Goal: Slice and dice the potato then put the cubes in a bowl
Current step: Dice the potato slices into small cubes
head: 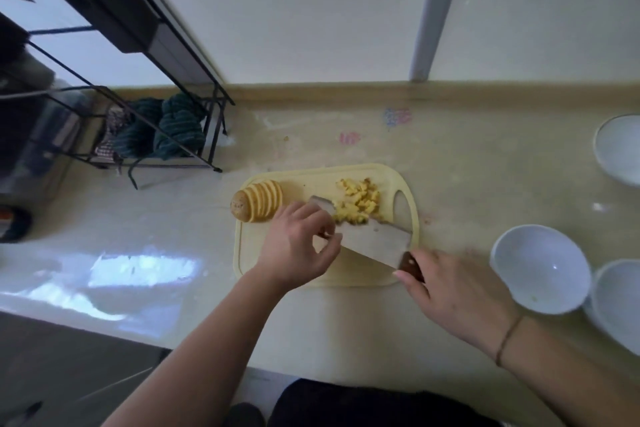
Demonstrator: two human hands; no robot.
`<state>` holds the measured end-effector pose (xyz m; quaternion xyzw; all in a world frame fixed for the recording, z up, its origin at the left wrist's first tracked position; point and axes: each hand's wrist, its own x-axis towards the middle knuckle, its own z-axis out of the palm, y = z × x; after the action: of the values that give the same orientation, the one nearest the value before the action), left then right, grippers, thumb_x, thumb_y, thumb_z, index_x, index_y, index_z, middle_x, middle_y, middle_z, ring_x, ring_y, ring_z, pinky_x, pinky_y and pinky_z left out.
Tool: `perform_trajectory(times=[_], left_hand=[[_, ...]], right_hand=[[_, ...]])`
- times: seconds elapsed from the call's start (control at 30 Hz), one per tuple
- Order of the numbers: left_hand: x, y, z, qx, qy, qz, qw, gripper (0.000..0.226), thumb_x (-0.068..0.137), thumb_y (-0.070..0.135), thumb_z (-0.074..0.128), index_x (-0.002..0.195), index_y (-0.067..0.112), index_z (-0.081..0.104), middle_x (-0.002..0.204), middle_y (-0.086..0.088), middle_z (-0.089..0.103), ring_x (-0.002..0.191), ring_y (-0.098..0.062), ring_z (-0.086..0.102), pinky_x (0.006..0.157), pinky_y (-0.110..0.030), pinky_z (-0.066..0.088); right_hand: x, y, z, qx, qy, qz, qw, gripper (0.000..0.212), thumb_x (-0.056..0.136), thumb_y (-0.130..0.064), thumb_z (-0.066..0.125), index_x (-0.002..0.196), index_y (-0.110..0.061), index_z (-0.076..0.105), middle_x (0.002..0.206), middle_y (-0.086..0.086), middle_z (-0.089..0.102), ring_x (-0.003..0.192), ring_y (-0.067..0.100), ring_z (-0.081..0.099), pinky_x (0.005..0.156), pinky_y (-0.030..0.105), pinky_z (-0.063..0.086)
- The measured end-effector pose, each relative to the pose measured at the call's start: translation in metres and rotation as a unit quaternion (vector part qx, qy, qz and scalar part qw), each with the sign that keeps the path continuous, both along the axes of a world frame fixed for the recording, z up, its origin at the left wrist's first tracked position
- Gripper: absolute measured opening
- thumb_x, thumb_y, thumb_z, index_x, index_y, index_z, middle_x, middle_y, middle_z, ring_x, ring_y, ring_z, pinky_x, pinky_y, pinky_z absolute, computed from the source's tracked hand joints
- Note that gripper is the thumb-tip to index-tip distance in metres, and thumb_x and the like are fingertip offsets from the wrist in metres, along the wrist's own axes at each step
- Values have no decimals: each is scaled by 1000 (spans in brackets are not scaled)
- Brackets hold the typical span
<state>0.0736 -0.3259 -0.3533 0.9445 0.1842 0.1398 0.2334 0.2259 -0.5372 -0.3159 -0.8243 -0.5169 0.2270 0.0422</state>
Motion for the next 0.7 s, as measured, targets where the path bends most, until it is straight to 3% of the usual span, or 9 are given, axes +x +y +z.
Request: perform_trajectory(times=[0.1, 0.2, 0.4, 0.6, 0.7], left_hand=[[13, 0, -1, 9, 90, -10, 996, 25, 85, 41, 63, 74, 18, 61, 74, 11, 53, 72, -18, 52, 66, -36, 49], [25, -1, -4, -24, 110, 5, 994, 24, 88, 33, 74, 77, 14, 64, 75, 2, 58, 75, -24, 55, 64, -32, 43], [50, -1, -5, -78, 130, 28, 988, 27, 90, 32, 77, 79, 10, 66, 78, -1, 57, 73, -24, 53, 68, -38, 51], [68, 1, -5, -123, 172, 80, 974, 24, 92, 33, 75, 87, 10, 69, 88, 0, 57, 84, -22, 55, 75, -32, 46], [64, -2, -6, -114, 119, 84, 983, 21, 92, 25, 74, 85, 6, 67, 84, 0, 55, 82, -25, 55, 75, -36, 48]], right_hand=[[5, 0, -1, -15, -38, 39, 998, 46, 93, -61, 16, 102, -27, 45, 93, -4, 62, 73, 16, 61, 60, 32, 47], [7, 2, 1, -18, -60, 61, 996, 45, 95, -59, 18, 104, -24, 45, 97, -2, 62, 77, 19, 62, 57, 33, 41], [10, 4, 3, -9, -70, 69, 995, 46, 96, -58, 17, 103, -22, 46, 90, -3, 62, 72, 19, 62, 60, 35, 51], [7, -1, 6, -3, -75, 86, 994, 46, 97, -57, 18, 107, -21, 44, 93, -2, 62, 74, 22, 62, 56, 34, 44], [8, -2, 11, 2, -68, 92, 993, 46, 97, -57, 18, 108, -21, 43, 93, -1, 62, 74, 22, 62, 57, 34, 45]])
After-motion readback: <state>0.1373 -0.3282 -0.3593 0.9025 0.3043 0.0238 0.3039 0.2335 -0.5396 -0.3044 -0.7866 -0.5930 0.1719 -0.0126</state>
